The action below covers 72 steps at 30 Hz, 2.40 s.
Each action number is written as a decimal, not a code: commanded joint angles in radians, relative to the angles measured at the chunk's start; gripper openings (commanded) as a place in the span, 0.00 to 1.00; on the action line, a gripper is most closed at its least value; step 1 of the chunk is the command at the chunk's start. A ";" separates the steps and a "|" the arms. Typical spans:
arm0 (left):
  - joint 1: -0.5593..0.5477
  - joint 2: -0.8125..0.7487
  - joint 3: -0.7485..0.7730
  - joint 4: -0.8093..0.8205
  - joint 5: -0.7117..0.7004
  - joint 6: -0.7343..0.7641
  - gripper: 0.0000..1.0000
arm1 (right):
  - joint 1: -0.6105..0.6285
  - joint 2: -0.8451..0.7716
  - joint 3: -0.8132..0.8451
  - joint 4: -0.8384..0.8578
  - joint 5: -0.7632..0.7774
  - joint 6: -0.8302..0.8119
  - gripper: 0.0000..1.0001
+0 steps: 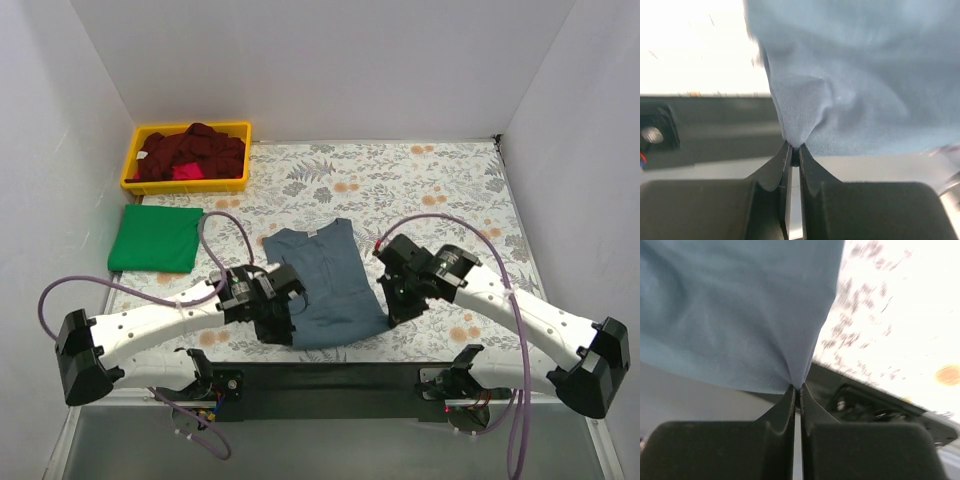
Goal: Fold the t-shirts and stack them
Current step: Fold the tshirt
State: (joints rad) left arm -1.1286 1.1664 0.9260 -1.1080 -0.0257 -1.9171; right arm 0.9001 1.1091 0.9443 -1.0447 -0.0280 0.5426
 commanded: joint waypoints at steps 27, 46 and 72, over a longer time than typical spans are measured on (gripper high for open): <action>0.699 0.173 0.126 0.325 0.038 0.521 0.00 | -0.260 0.670 0.781 0.017 0.114 -0.434 0.01; 0.779 0.472 0.059 0.731 -0.115 0.533 0.00 | -0.366 0.851 0.582 0.541 0.036 -0.451 0.01; 0.780 0.405 -0.012 0.827 -0.184 0.495 0.28 | -0.374 0.833 0.496 0.690 0.036 -0.426 0.28</action>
State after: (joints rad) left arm -0.3592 1.6054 0.9016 -0.2905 -0.1585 -1.4326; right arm 0.5404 1.9568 1.4292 -0.3870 -0.0200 0.1280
